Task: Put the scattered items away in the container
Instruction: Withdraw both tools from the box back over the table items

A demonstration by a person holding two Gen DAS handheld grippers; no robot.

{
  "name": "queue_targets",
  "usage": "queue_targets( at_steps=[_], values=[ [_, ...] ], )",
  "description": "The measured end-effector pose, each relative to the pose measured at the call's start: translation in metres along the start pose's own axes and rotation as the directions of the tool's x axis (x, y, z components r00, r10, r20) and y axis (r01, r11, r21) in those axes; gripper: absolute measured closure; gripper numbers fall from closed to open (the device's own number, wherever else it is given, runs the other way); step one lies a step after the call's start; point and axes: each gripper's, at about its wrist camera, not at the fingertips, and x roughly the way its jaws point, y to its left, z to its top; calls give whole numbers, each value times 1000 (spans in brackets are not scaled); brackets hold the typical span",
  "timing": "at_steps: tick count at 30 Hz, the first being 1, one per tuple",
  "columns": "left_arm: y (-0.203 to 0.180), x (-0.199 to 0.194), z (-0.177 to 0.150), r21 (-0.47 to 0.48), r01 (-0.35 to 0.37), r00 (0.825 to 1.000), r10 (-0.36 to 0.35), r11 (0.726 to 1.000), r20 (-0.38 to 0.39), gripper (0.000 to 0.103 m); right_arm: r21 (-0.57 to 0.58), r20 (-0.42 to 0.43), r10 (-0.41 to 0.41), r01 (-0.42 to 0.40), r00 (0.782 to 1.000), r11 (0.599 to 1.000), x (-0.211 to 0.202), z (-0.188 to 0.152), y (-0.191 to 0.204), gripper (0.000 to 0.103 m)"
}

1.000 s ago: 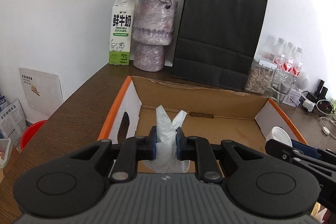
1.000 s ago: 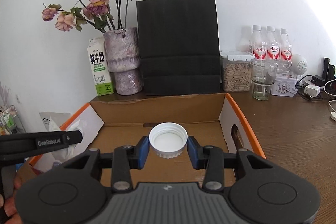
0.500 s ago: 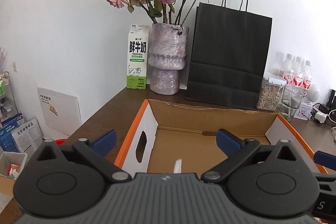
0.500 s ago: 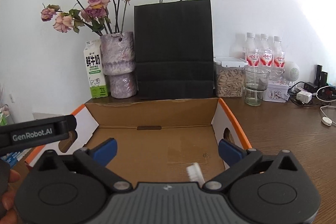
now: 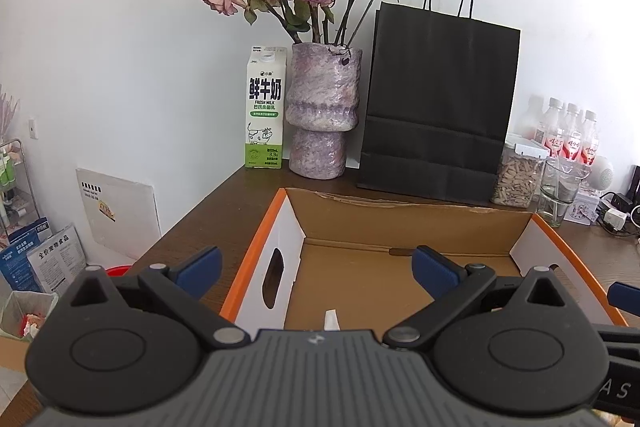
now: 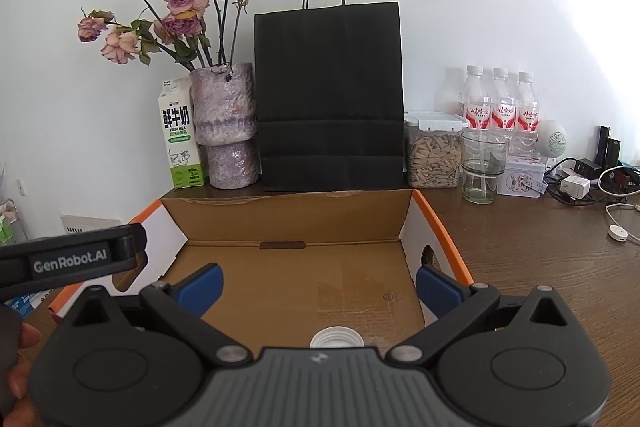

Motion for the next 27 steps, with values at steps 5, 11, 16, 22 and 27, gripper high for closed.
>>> queue_targets(
  at_steps=[5,11,16,22,27],
  values=[
    [-3,-8,7,8,-7,1000,7,1000,31,0,-5,26,10,-10,1000,1000,-10,5,1,0],
    [-3,-31,16,16,-14,998,13,1000,62,0,-10,56,21,-21,998,1000,-32,12,3,0],
    [-1,-56,15,25,-16,997,14,1000,78,0,-25,76,29,-28,997,999,-59,11,5,0],
    [1,-87,9,43,-9,996,5,999,85,0,-39,95,34,-31,995,999,-95,4,5,0],
    [5,-109,-1,60,-10,997,5,998,80,0,-54,96,36,-31,995,998,-124,-7,1,0]
  ],
)
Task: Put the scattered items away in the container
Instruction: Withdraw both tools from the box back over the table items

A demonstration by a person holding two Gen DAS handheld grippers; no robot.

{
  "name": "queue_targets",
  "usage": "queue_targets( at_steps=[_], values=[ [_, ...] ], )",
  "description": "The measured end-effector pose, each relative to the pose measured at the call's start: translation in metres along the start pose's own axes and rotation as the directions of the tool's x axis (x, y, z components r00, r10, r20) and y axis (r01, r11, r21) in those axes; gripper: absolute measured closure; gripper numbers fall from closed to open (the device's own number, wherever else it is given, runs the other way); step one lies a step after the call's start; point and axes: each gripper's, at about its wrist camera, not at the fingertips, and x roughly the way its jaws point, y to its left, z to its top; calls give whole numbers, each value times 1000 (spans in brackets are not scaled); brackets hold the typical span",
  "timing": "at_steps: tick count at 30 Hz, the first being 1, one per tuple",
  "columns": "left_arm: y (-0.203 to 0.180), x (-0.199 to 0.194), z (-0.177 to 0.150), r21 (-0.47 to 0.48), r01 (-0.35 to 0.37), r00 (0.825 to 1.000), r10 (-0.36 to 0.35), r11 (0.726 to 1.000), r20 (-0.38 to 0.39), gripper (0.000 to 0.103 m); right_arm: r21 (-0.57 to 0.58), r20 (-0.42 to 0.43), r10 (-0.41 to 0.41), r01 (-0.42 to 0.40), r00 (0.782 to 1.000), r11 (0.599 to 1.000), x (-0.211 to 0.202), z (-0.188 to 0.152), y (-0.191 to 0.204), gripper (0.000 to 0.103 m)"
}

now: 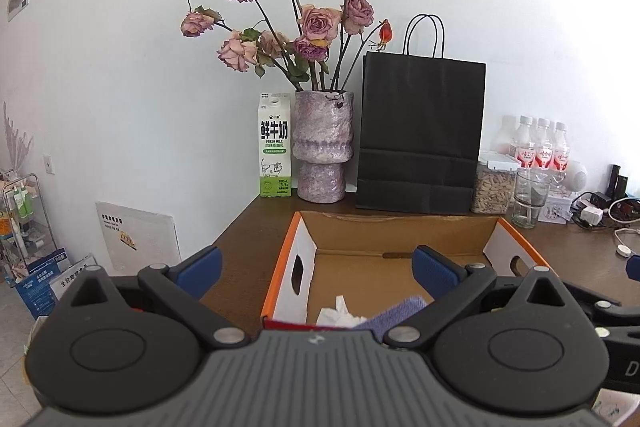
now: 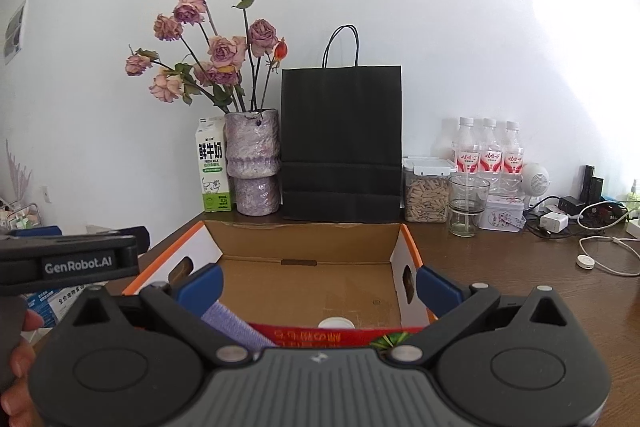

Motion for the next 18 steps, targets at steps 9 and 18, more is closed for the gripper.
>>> queue_targets(
  at_steps=[9,18],
  values=[
    [11,-29,-21,24,-1,1000,2,1000,-31,0,-15,-21,-1,1,1000,1000,-41,-28,-7,0],
    [27,-38,-53,34,-2,995,5,999,-96,0,-62,-91,7,-12,996,998,-57,-64,-3,0]
  ],
)
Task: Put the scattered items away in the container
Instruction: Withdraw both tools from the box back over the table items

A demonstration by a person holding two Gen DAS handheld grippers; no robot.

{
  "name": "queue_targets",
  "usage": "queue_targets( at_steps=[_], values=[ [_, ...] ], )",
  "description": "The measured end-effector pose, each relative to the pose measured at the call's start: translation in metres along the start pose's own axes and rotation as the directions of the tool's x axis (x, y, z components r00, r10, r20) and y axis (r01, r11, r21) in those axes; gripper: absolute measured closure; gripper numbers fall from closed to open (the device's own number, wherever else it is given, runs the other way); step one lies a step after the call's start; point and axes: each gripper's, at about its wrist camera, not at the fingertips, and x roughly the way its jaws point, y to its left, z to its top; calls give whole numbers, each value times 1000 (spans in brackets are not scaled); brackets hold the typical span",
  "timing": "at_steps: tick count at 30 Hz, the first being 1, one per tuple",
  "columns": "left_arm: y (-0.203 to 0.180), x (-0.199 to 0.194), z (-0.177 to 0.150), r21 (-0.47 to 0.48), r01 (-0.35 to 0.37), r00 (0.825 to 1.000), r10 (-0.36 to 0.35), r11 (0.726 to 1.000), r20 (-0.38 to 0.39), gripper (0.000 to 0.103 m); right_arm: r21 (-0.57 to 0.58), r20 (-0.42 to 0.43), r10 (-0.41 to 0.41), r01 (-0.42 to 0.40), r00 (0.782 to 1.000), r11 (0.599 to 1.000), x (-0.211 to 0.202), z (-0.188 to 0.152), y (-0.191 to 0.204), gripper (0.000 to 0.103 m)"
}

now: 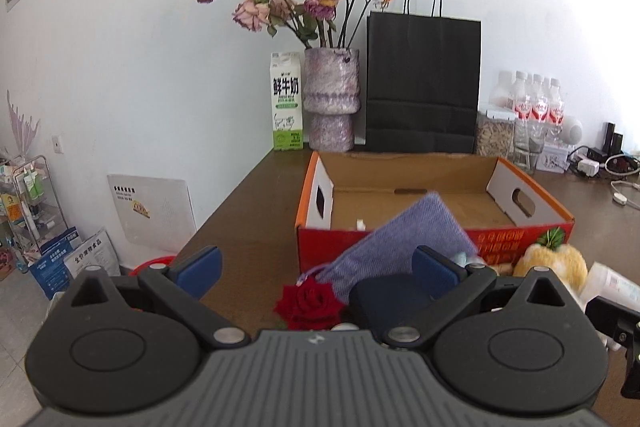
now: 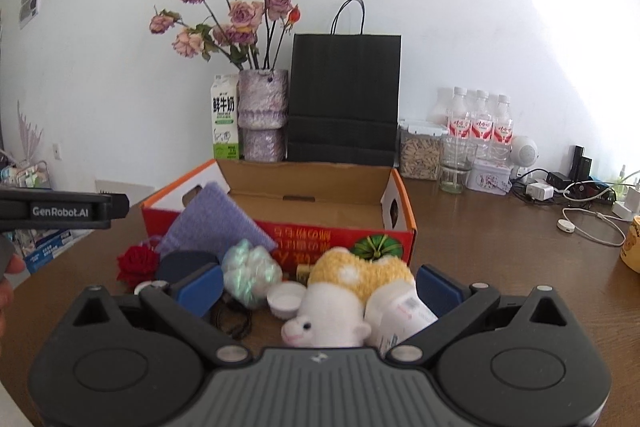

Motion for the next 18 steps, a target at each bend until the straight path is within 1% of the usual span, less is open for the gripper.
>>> queue_targets(
  at_steps=[3,7,11,14,18],
  values=[
    [9,-4,-16,7,-4,1000,4,1000,-26,0,-14,-29,-3,2,1000,1000,-4,-14,0,0],
    [21,-9,-38,18,-13,997,14,1000,-80,0,-23,-72,-2,0,997,1000,-10,-33,0,0],
    [29,-11,-61,16,12,989,-10,1000,-150,0,-23,-117,8,-11,993,1000,-14,-51,0,1],
    [26,-10,-73,30,40,981,-33,999,-190,0,-22,-146,15,-18,989,1000,-11,-58,1,4],
    [23,-6,-76,41,64,978,-54,997,-203,0,-15,-157,41,-43,987,999,-5,-59,3,13]
  ],
)
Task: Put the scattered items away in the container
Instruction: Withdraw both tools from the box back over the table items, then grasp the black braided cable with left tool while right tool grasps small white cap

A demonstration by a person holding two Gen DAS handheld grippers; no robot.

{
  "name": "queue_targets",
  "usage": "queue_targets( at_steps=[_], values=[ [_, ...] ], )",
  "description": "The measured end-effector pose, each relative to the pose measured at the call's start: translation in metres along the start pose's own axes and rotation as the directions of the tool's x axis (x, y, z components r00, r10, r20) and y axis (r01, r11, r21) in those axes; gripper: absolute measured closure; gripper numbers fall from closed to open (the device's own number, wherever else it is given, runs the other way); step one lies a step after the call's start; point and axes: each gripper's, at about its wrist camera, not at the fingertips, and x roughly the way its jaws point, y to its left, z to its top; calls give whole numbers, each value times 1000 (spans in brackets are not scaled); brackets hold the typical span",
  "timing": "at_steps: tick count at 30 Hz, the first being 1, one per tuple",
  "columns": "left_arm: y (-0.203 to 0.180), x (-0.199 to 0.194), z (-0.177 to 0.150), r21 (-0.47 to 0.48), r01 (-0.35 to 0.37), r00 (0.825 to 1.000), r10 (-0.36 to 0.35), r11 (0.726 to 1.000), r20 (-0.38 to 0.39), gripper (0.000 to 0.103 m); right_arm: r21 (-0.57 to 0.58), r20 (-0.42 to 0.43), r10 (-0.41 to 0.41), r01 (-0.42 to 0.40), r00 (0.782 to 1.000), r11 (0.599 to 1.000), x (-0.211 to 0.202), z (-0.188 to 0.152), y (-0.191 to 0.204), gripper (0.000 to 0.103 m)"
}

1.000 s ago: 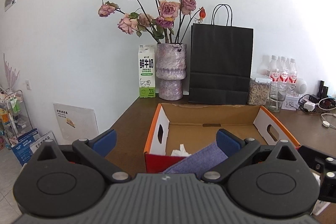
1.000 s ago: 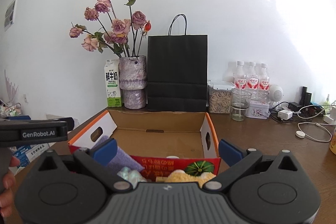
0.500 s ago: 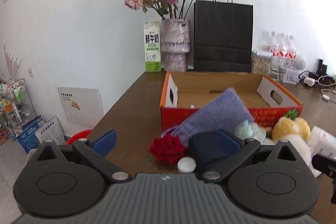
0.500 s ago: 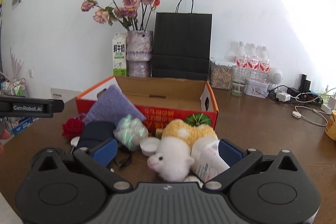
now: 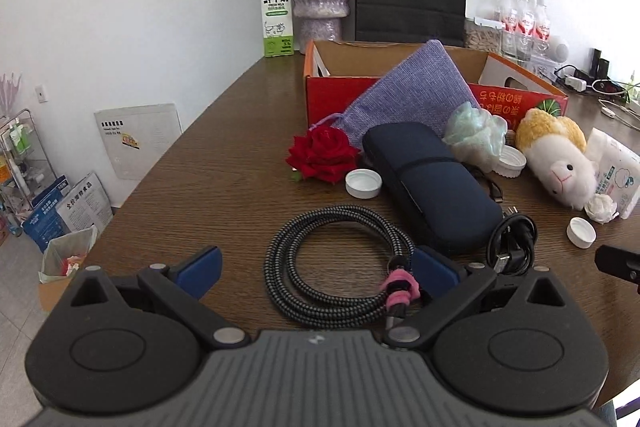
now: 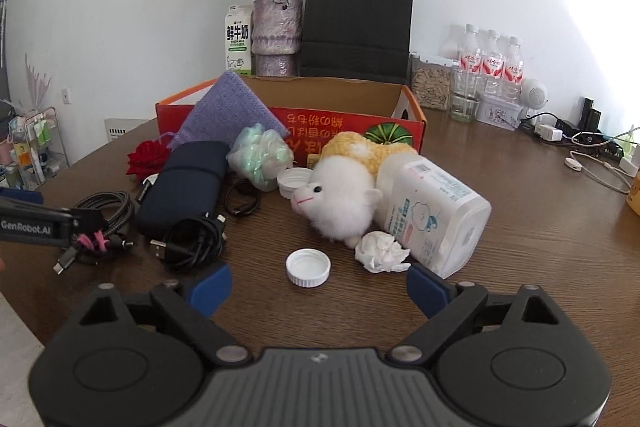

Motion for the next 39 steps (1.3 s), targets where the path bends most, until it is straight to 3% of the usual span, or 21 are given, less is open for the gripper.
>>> queue_targets(
  at_steps=[10,20,29,33,35,39],
  values=[
    [-2,17,1,11,40,999,-39,999,-34,0,18,-57,24,-23,998,1000,28,3,0,42],
    [-1,34,6,-11,52,995,-53,999,-82,0,20,-58,25,-24,998,1000,41,5,1,44],
    [-4,37,7,4,45,995,-45,999,-84,0,20,-44,25,-24,999,1000,41,5,3,60],
    [-4,35,5,4,53,995,-52,999,-80,3,32,-38,21,-20,999,999,41,6,2,74],
    [-6,32,5,15,58,996,-57,998,-70,10,39,-38,25,-23,999,999,40,6,0,75],
    [-6,30,4,8,56,996,-55,998,-68,11,47,-34,36,-35,999,998,37,6,0,76]
  ],
)
